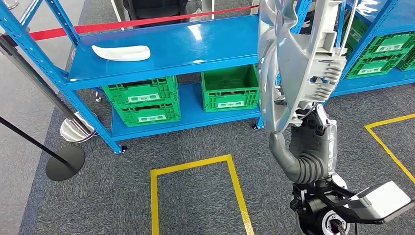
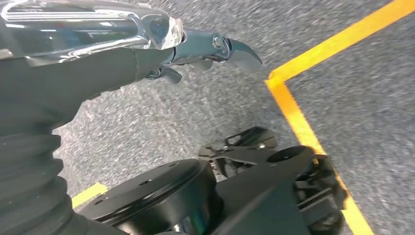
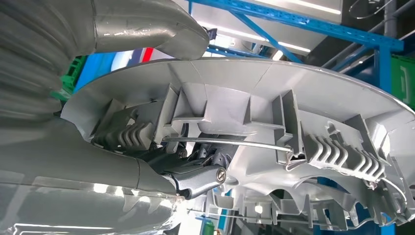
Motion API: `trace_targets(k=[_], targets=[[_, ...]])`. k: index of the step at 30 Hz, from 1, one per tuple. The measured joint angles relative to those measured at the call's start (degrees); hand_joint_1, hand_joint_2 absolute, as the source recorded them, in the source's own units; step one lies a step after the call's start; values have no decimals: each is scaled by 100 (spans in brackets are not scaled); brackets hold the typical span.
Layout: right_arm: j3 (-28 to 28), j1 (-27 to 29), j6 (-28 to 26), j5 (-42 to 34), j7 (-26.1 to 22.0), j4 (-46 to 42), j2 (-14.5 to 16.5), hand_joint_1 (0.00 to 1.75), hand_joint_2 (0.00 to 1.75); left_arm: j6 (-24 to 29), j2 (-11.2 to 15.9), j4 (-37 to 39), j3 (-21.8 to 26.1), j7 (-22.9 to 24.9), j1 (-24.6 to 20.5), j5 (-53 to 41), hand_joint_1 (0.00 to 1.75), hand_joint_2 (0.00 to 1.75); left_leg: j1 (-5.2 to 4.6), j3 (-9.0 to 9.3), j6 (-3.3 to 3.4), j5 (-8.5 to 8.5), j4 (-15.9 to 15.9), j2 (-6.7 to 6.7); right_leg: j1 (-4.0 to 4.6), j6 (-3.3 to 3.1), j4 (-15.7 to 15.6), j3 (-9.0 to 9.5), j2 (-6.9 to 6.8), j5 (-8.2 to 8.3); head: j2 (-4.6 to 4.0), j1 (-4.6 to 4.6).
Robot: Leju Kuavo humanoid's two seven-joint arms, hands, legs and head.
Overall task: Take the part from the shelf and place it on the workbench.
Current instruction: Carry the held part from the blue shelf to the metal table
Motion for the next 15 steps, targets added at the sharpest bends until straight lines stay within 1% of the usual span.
trace_targets(k=[1,2,3,4,5,6,7,8,9,10,11,12,13,14,15], targets=[[-6,0,-3,-6,6,-1,1,175,175,1,1,0,4,0,0,0,0,175,9,229,2,179,-246,0,-4,19,28,-90,0,52,0,0],[-11,0,-5,-14,11,-3,1,175,175,3,2,-1,9,0,-2,1,0,175,15,529,8,257,-643,-1,-5,42,59,-165,0,95,0,-1],[-17,-1,-7,-25,16,-8,1,175,175,5,3,-1,15,0,-6,1,0,175,11,847,18,234,-1104,-7,-1,73,87,-222,-1,138,1,2],[-23,-2,-8,-41,21,-14,1,175,175,8,3,-2,22,-1,-9,3,0,175,2,1081,33,156,-1470,-17,3,107,104,-260,-5,184,1,5],[-28,-3,-9,-56,24,-19,2,175,175,14,3,-2,29,-1,-10,4,0,175,-15,1214,58,72,-1702,-27,2,146,106,-284,-11,236,1,7],[-32,-4,-9,-70,26,-23,2,175,175,20,4,-2,36,-1,-4,5,0,175,-33,1248,93,51,-1800,-35,-2,188,97,-298,-16,292,1,10],[-36,-2,-9,-80,27,-25,3,175,175,28,5,-2,43,-1,6,7,0,175,-30,1198,140,89,-1802,-30,-15,225,91,-317,-19,324,0,10],[-40,-1,-9,-84,27,-27,3,175,175,38,7,-1,50,-1,15,7,0,175,-27,1138,195,145,-1802,-16,-26,257,130,-351,-14,260,0,12],[-44,2,-9,-86,27,-30,3,175,175,45,7,-1,56,-3,22,5,0,175,-20,1069,249,211,-1810,-1,-30,283,262,-406,-7,82,0,21],[-50,4,-9,-87,27,-31,3,175,175,52,7,-1,62,-5,24,3,0,175,-13,985,292,283,-1816,14,-34,304,513,-485,0,-200,-1,31],[-56,6,-10,-88,27,-32,3,175,175,55,6,-1,65,-7,24,-1,0,175,-22,902,318,353,-1812,23,-32,321,865,-575,6,-522,0,38],[-63,11,-11,-89,28,-33,3,175,175,57,5,-1,66,-8,24,-5,0,175,-30,823,332,426,-1807,27,-31,334,1261,-653,9,-777,-1,44],[-74,16,-15,-88,31,-33,3,175,175,57,5,-1,67,-9,25,-9,0,175,-39,735,335,499,-1795,31,-29,339,1602,-691,12,-892,-1,44],[-84,20,-19,-87,34,-33,4,175,175,57,6,0,67,-9,25,-14,0,175,-48,644,334,566,-1778,35,-27,333,1803,-664,14,-858,0,43],[-93,24,-22,-87,40,-34,7,175,175,56,7,-1,68,-9,25,-18,0,175,-54,550,329,629,-1753,36,-25,317,1806,-544,16,-715,1,43]])
